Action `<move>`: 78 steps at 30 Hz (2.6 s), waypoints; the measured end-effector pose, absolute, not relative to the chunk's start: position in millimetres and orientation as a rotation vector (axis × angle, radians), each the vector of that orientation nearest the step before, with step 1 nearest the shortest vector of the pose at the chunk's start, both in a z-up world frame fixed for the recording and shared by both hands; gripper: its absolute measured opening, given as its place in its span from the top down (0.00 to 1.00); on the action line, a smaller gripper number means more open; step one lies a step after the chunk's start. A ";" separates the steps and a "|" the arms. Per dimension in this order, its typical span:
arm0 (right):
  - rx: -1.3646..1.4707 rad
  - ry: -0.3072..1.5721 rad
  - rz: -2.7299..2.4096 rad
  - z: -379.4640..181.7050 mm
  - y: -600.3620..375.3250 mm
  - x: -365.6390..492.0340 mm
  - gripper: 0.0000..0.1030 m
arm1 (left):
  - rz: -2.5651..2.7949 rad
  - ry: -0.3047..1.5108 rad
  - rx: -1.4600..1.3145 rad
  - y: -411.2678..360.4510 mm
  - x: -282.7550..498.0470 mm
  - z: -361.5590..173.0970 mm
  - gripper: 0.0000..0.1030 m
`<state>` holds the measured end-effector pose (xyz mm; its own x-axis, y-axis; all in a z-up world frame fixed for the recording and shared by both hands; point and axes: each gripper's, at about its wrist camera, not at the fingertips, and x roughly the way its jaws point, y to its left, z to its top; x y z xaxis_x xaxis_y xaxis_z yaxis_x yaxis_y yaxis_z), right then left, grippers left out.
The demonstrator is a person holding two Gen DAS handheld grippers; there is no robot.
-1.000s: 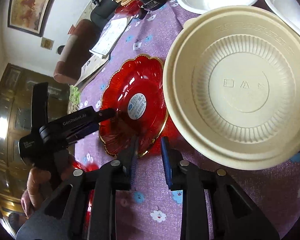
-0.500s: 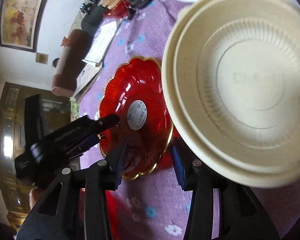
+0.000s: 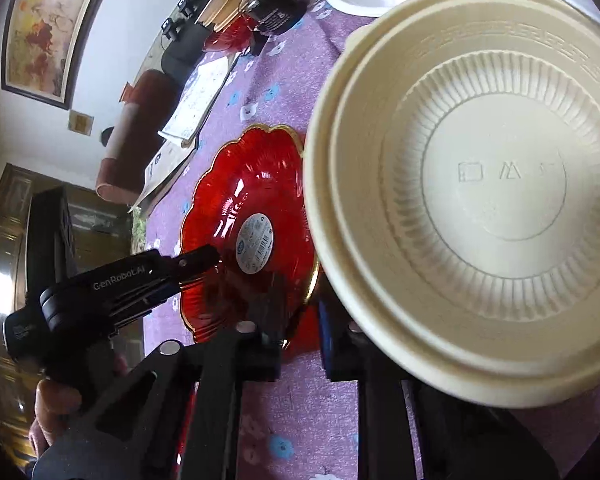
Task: Organize plates and bowls
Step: 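Grasp the small red scalloped plate with the right gripper while the left holds the bowl, then lower the small red plate into the red bowl held by the left gripper, then grasp the white foam plate rim with the right gripper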
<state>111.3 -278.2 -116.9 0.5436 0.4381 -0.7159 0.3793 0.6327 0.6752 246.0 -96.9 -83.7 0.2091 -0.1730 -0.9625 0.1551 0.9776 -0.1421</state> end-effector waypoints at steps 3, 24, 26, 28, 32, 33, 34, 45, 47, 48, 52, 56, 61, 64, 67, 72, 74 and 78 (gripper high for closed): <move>0.904 1.035 0.042 -115.5 -276.5 111.4 0.86 | -0.234 1.335 -0.032 -92.5 244.0 -83.9 0.77; 0.719 1.000 0.314 -42.0 -179.0 65.3 0.86 | -0.126 1.161 0.070 25.5 117.3 12.9 0.78; 0.691 1.014 0.359 -36.7 -158.2 57.4 0.86 | -0.098 1.157 0.064 44.8 101.4 14.1 0.78; 0.657 1.034 0.391 -35.8 -137.8 52.1 0.86 | -0.074 1.167 0.051 65.0 86.2 9.2 0.78; 0.578 1.094 0.426 -43.9 -98.5 44.6 0.86 | -0.031 1.193 0.012 99.3 64.1 -11.2 0.78; 0.555 1.106 0.431 -46.9 -90.2 43.5 0.86 | -0.023 1.200 -0.002 107.1 60.2 -17.1 0.78; 0.534 1.125 0.436 -50.9 -81.1 43.2 0.86 | -0.015 1.207 -0.018 114.2 57.8 -23.5 0.78; 0.337 1.238 0.410 -68.0 -36.7 56.5 0.82 | -0.002 1.213 -0.049 136.2 53.5 -46.8 0.77; 0.264 1.213 0.404 -58.5 -33.1 58.2 0.75 | 0.002 1.188 -0.027 139.1 49.3 -41.3 0.77; 0.237 1.197 0.401 -54.1 -32.7 56.6 0.75 | 0.003 1.168 -0.015 139.5 47.1 -36.1 0.77; 0.202 1.130 0.389 -37.9 -43.4 54.1 0.75 | 0.037 1.095 0.026 137.0 39.7 -17.1 0.77; 0.224 1.075 0.375 -26.1 -63.8 51.9 0.75 | 0.005 1.032 0.012 123.2 32.3 2.6 0.77; 0.305 0.993 0.287 -18.2 -117.7 47.3 0.75 | -0.159 1.003 0.022 58.3 26.6 11.5 0.70; 0.370 0.967 0.229 -16.7 -159.1 40.7 0.75 | -0.291 1.019 0.025 7.2 25.6 8.2 0.59; 0.409 0.911 0.123 -10.1 -215.7 23.0 0.75 | -0.423 1.043 0.045 -48.7 24.4 3.7 0.56; 0.452 0.806 -0.067 16.0 -319.7 -14.3 0.75 | -0.591 1.100 0.062 -126.0 21.1 -0.4 0.56; 0.474 0.774 -0.153 23.8 -360.5 -33.0 0.65 | -0.618 1.110 0.085 -153.2 19.8 -3.4 0.55; 0.569 0.745 -0.277 19.8 -431.0 -60.9 0.61 | -0.648 1.136 0.126 -192.1 21.7 -11.2 0.55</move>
